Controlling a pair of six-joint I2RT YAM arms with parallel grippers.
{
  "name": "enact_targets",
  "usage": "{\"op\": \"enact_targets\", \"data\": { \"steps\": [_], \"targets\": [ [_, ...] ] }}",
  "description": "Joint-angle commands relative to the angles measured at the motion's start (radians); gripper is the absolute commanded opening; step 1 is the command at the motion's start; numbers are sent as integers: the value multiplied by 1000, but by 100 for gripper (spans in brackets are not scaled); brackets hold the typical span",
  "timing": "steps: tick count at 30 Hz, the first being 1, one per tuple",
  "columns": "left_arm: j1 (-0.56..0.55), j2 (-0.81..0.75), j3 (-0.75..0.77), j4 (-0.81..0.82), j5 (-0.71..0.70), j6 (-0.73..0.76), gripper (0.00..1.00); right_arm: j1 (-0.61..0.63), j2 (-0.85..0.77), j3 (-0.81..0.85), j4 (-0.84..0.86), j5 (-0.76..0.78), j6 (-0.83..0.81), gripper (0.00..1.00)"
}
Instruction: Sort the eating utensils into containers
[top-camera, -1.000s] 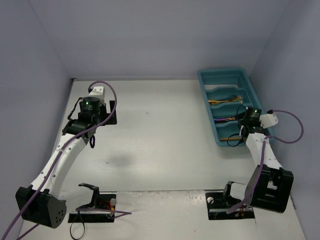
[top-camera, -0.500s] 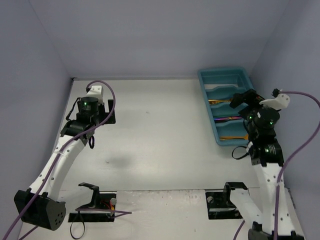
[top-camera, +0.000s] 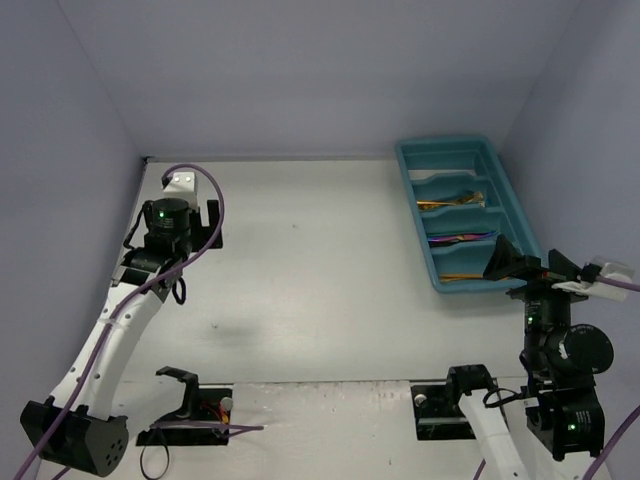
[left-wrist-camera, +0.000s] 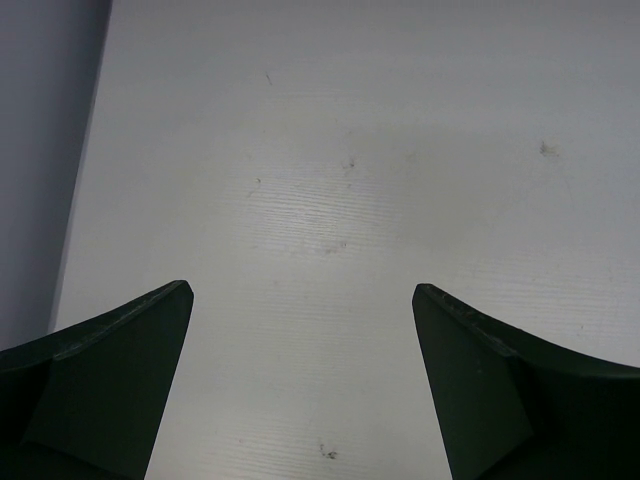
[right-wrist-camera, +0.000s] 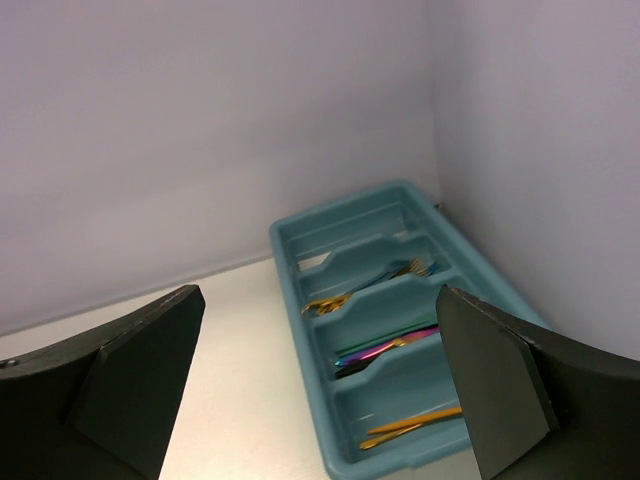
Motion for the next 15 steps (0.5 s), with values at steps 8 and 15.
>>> {"op": "enact_targets", "data": {
  "steps": [8,15],
  "targets": [
    [3,-211,-74,19,-101,35,91,16,-145,-34,-26,159,-128,100],
    [4,-250,-138,58,-121,34,91,38,-152,-46,-25,172,-133,100]
  ]
}}
